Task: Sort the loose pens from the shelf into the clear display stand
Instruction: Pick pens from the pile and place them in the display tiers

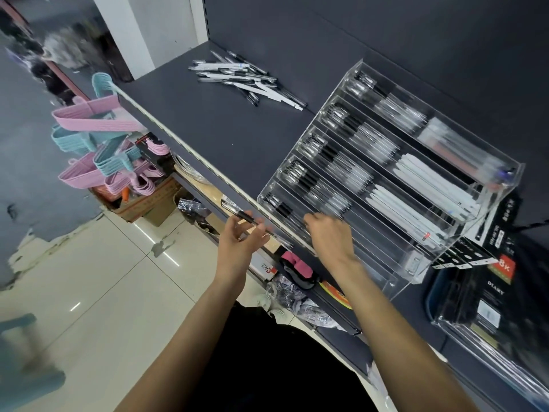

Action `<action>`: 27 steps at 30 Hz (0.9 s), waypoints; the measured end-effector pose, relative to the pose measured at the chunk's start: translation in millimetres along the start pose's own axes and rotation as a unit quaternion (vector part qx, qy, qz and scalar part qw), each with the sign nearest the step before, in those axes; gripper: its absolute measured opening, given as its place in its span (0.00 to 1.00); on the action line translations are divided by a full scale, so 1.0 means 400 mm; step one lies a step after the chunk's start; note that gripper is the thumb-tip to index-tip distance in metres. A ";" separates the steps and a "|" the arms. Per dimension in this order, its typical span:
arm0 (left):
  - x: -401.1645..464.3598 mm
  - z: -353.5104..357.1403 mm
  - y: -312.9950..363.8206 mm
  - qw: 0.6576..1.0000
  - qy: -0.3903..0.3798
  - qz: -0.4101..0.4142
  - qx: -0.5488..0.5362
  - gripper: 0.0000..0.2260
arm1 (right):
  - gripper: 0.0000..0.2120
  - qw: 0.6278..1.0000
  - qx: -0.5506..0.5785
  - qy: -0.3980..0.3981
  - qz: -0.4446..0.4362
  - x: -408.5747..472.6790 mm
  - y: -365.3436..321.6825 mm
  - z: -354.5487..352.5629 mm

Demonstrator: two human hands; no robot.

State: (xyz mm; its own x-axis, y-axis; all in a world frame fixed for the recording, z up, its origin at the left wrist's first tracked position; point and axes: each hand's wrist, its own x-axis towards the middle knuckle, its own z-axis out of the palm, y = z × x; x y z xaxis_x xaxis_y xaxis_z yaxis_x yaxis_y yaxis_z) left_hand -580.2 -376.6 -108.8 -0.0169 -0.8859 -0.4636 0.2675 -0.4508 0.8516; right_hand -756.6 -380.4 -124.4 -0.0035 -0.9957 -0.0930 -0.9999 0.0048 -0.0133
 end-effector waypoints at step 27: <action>0.167 0.014 0.000 0.521 -0.179 0.334 0.765 0.30 | 0.11 0.997 -0.067 0.030 0.000 -0.040 0.005 -0.046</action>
State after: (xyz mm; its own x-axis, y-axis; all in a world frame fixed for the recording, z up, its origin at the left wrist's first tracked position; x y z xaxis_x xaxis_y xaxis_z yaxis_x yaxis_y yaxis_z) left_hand -586.6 -436.6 -138.4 -0.6643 -0.7411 -0.0973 -0.7471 0.6540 0.1191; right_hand -758.6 -366.3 -104.5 -0.0004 -0.9995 -0.0328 -0.9928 -0.0036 0.1197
